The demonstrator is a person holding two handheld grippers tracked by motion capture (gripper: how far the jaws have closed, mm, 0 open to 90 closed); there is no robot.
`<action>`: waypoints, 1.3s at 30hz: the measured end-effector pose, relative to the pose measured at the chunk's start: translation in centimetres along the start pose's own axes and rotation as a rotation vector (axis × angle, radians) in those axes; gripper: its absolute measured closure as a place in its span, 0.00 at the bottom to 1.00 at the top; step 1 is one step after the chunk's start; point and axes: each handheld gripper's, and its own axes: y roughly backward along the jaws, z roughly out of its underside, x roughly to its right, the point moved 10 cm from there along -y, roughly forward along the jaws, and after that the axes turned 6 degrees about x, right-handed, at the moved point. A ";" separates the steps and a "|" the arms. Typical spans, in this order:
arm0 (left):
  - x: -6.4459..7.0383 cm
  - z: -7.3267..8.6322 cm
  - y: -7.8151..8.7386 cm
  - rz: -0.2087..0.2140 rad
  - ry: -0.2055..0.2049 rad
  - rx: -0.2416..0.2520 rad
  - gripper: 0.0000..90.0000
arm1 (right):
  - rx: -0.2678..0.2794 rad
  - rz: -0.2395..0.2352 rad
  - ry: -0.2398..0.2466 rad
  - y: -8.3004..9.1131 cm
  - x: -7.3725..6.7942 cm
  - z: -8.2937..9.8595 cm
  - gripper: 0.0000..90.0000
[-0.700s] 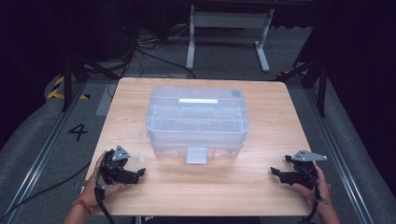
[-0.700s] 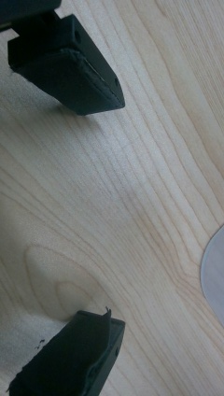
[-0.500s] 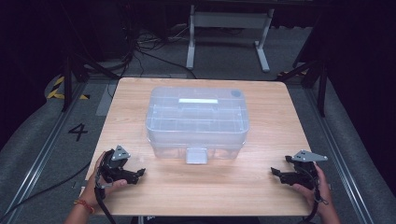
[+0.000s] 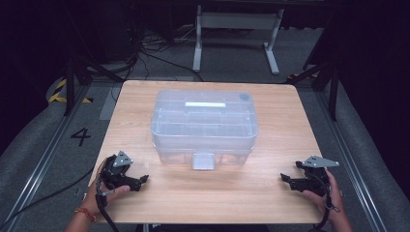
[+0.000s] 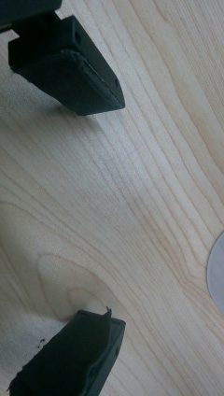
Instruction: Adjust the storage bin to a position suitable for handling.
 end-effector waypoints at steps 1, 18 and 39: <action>-0.1 0.0 0.0 -0.003 -0.009 0.000 0.01 | 0.000 0.000 0.001 0.0 0.0 0.0 0.18; -0.2 0.0 0.1 -0.010 -0.014 0.003 0.01 | 0.019 0.016 0.027 0.2 0.8 -1.5 0.26; -0.2 0.0 0.1 -0.010 -0.014 0.002 0.01 | 0.158 -0.025 0.103 2.0 0.4 -10.2 0.30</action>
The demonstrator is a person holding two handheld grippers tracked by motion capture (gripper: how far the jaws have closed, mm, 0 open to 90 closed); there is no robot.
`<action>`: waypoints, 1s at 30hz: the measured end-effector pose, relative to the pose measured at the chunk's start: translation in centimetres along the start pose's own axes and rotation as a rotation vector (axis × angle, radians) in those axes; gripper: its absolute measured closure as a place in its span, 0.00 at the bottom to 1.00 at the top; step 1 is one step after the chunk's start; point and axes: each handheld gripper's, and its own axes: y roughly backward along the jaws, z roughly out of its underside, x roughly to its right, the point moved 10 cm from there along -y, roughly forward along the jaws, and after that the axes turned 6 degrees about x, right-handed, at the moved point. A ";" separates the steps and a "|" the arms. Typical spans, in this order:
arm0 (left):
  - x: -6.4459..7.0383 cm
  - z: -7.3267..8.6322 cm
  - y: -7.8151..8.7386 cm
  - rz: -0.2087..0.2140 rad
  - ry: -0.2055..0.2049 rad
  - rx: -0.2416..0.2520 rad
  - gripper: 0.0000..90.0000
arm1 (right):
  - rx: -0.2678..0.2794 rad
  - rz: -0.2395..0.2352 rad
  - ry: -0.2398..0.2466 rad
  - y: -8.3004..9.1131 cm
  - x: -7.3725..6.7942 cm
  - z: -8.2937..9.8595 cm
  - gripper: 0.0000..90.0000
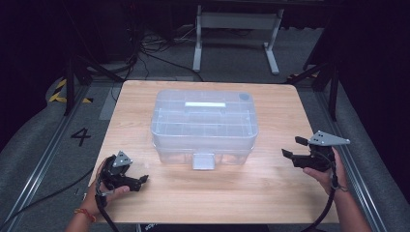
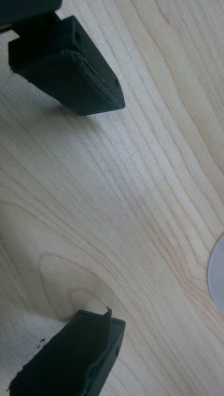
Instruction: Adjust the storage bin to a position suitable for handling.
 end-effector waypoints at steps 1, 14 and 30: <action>0.0 0.0 0.0 0.000 0.000 0.000 0.01 | 0.007 -0.001 0.003 0.0 0.0 -0.4 0.30; 0.0 0.0 0.0 0.000 0.000 0.000 0.01 | 0.055 -0.015 0.048 -0.3 -0.6 -4.4 0.33; 0.0 0.0 0.0 0.000 0.000 0.000 0.01 | 0.097 -0.027 0.109 -1.0 -1.6 -8.8 0.34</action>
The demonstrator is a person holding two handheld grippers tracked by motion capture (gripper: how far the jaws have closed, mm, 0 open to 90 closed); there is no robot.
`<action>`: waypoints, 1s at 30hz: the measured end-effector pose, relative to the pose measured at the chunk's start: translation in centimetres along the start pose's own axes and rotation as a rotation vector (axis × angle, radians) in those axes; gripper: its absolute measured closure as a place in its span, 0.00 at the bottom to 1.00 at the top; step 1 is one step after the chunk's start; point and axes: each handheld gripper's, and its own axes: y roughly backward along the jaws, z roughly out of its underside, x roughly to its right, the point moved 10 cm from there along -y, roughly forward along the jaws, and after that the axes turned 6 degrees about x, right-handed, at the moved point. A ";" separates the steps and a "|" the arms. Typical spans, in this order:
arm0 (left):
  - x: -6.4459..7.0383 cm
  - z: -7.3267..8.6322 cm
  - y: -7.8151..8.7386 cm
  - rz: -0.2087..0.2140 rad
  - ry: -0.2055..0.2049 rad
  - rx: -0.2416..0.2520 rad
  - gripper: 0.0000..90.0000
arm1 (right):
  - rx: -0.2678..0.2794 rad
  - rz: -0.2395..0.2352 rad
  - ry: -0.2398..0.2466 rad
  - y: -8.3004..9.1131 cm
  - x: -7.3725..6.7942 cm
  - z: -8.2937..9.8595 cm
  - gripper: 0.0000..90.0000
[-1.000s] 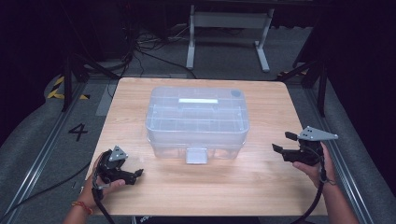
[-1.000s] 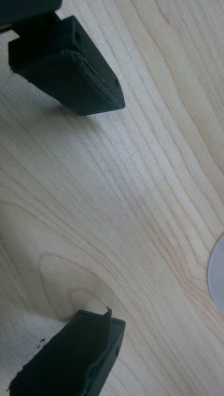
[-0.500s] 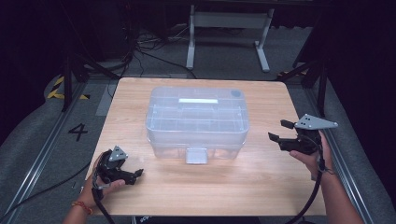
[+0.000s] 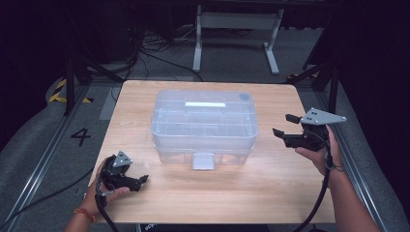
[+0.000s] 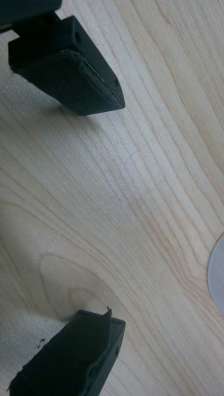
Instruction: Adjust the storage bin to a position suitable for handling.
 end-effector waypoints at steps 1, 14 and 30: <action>0.0 0.0 0.0 0.000 0.000 0.000 0.01 | 0.001 -0.006 0.000 -0.1 -0.1 -0.2 0.34; 0.0 0.0 0.0 0.000 0.000 0.000 0.01 | 0.023 -0.029 0.033 -1.9 -1.2 -3.5 0.36; 0.0 0.0 0.0 0.000 0.000 0.000 0.01 | 0.031 -0.095 0.061 -5.0 -3.4 -6.5 0.40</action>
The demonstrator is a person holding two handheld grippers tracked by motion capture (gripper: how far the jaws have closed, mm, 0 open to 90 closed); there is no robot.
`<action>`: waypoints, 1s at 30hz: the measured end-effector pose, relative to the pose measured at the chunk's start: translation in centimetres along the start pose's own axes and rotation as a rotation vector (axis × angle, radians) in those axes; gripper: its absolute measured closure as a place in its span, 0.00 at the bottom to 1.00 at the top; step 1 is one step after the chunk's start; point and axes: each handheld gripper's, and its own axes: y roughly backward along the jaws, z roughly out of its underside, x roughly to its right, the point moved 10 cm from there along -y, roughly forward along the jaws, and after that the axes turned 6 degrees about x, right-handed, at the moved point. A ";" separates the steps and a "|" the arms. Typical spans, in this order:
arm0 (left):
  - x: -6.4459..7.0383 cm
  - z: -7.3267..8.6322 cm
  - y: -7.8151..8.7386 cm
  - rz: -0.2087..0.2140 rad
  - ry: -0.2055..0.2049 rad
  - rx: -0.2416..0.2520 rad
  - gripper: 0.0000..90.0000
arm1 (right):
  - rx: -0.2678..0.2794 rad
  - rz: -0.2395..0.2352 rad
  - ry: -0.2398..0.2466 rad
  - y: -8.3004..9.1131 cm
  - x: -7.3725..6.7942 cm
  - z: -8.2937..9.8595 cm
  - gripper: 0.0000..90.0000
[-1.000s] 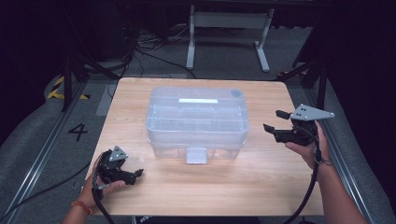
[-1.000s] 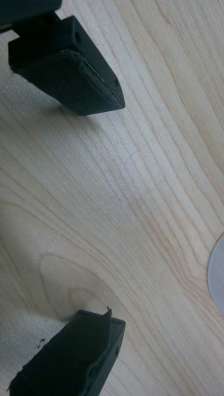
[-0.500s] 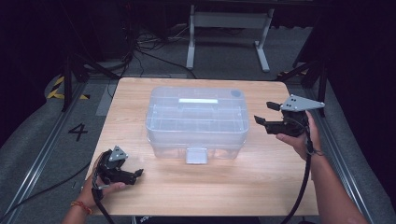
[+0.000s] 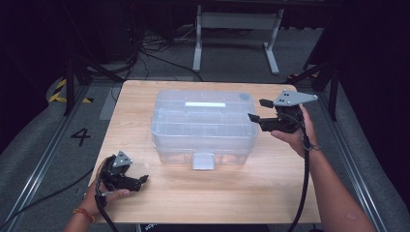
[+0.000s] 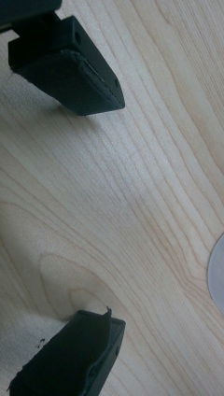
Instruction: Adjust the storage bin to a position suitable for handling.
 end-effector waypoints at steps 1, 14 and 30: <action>0.0 0.0 0.0 0.000 -0.001 -0.002 0.01 | -0.004 -0.006 -0.003 -0.2 -0.2 -0.2 0.40; 0.0 0.0 0.0 0.000 -0.001 -0.001 0.01 | -0.037 -0.038 0.026 -2.7 -0.9 -1.3 0.40; 0.0 0.0 0.0 0.000 0.000 0.000 0.01 | -0.085 -0.103 0.067 -5.7 -2.8 -1.9 0.46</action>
